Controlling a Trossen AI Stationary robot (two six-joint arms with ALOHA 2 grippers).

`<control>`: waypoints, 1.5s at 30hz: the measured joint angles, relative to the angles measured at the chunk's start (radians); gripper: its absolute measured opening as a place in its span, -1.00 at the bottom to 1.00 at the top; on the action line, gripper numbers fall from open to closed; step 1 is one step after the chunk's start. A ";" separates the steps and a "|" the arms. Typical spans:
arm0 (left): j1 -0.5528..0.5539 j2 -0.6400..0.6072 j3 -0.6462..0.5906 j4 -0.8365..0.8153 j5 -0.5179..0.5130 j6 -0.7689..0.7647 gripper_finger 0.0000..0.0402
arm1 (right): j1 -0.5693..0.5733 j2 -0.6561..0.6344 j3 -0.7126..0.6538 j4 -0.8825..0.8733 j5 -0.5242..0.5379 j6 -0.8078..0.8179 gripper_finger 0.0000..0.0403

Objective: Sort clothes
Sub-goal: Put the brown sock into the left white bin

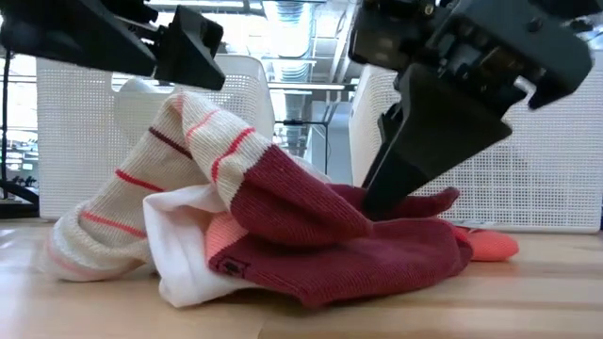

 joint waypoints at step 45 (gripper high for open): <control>-0.019 0.164 0.001 0.099 0.000 -0.062 0.17 | 0.048 -0.003 0.145 -0.185 0.002 -0.061 0.26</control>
